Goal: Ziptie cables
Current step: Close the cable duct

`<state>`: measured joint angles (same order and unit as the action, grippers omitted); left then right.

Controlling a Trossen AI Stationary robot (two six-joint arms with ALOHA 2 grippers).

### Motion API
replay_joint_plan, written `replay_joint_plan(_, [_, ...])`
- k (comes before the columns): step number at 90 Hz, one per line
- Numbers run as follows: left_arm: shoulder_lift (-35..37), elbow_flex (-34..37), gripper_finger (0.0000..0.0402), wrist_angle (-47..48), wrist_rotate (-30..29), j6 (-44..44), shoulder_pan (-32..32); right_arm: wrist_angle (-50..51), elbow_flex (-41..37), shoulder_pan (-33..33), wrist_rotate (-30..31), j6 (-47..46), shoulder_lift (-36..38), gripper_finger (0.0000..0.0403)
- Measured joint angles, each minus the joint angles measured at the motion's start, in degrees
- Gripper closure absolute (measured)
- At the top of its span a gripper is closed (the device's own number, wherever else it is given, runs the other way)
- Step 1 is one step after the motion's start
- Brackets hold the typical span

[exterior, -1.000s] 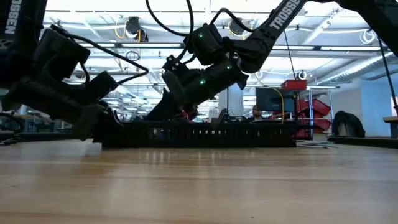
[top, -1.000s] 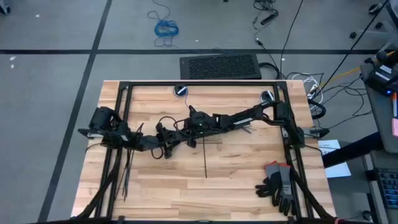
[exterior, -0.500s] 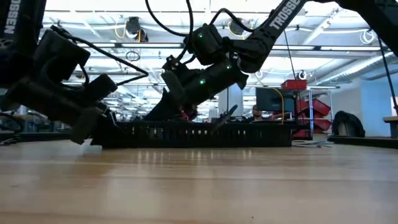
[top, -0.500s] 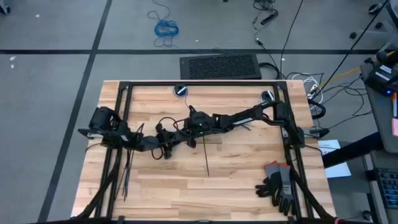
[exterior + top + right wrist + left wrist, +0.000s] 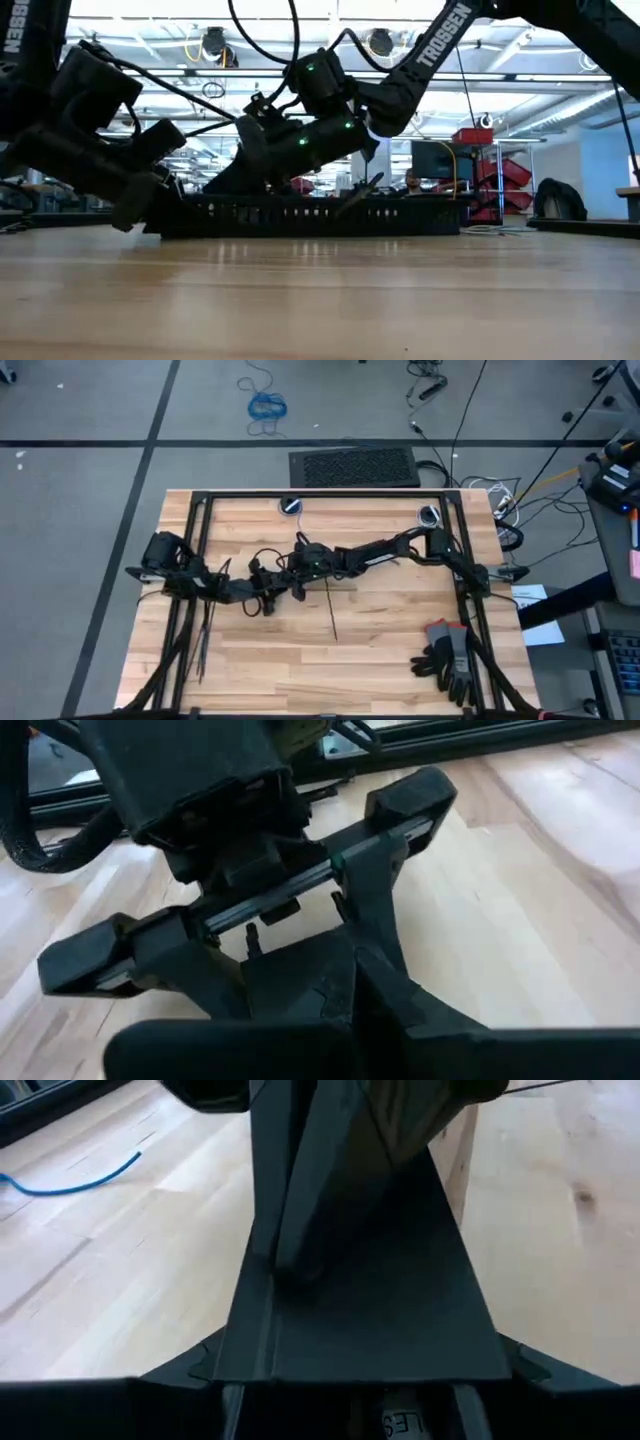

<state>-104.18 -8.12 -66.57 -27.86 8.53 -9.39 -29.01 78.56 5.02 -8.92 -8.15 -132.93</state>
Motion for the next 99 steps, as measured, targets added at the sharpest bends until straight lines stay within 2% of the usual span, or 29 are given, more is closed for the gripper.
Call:
replay_joint_plan(21, [0.0, -0.2, 0.0101, 0.5, -0.1, -3.1, 0.1, 0.1, 0.2, 0.1, -0.1, -0.3, -0.2, 0.0403])
replay_joint_plan(31, [1.0, 0.9, 0.0084, 0.9, -0.9, 0.2, 0.1, 0.1, 0.2, 0.3, -0.3, -0.8, -0.2, 0.0403])
replay_joint_plan(61, [9.0, 7.1, 0.0080, 2.2, -2.2, 5.2, -1.4, 0.2, 0.2, 2.0, -2.6, -1.1, -0.2, 0.0403])
replay_joint_plan(78, [9.2, 7.8, 0.0079, 2.6, -2.9, 7.7, -2.0, 0.1, 0.2, 2.1, -2.7, -1.1, -0.2, 0.0403])
replay_joint_plan(99, [9.0, 7.8, 0.0089, 3.0, -5.4, 7.1, -2.0, -2.7, 0.0, 1.7, -7.2, -0.2, -0.3, 0.0403])
